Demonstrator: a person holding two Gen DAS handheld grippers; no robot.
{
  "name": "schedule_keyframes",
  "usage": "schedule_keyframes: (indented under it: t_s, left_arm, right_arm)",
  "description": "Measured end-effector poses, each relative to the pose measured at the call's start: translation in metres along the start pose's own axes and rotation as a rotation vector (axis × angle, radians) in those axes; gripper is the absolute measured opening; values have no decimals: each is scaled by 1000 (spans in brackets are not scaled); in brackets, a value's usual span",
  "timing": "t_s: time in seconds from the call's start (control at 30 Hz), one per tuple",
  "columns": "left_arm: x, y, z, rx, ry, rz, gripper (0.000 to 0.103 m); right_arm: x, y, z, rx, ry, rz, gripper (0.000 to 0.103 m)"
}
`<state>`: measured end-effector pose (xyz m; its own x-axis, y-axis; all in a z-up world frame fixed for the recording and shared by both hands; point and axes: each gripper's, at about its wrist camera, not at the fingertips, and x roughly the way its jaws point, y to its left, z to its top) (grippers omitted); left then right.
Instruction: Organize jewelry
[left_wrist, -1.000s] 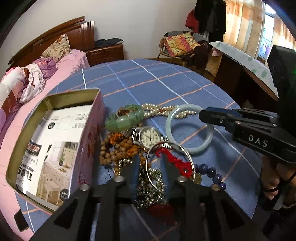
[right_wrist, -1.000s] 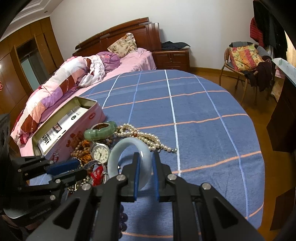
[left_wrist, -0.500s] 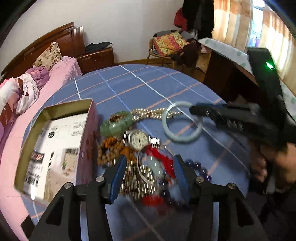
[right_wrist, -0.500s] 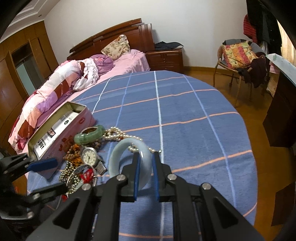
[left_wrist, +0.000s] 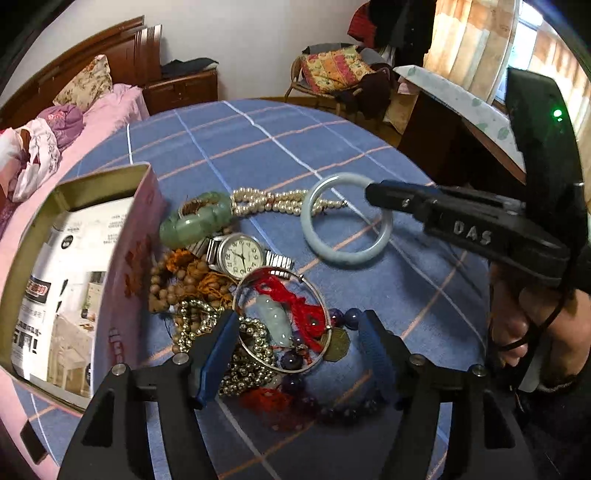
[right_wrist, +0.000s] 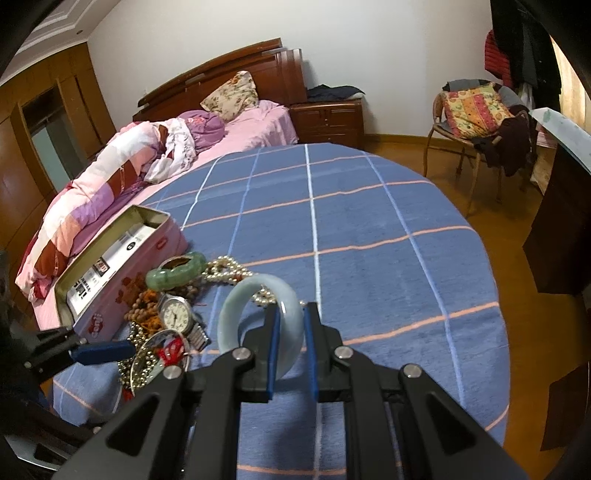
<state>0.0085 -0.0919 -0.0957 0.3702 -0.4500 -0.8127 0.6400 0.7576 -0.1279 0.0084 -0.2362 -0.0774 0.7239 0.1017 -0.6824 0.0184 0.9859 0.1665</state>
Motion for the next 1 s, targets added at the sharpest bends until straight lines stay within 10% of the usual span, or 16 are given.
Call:
schedule_keyframes:
  t_s: [0.23,0.4,0.77,0.87,0.9,1.0]
  left_arm:
    - [7,8,2,-34,8,-8,64]
    - [0,8,2,-17,6,-32,17]
    - [-7,2,4,12,-15,-12,17]
    - [-10,-1,4,1,-19,18,40]
    - [-13,-2,4,-7,-42,23,63]
    - [-20,-8,3,11,-80,27,77]
  right_arm:
    - [1,5,-1,-13,1,15,17]
    - [0,2,0,-9,-2,13,17]
    - [0,3,0,-13,-5,12,17]
    - [-1,2,1,-7,-7,11,17]
    - [0,2,1,-6,-7,10,17]
    - [-1,2,1,-6,-7,8,17]
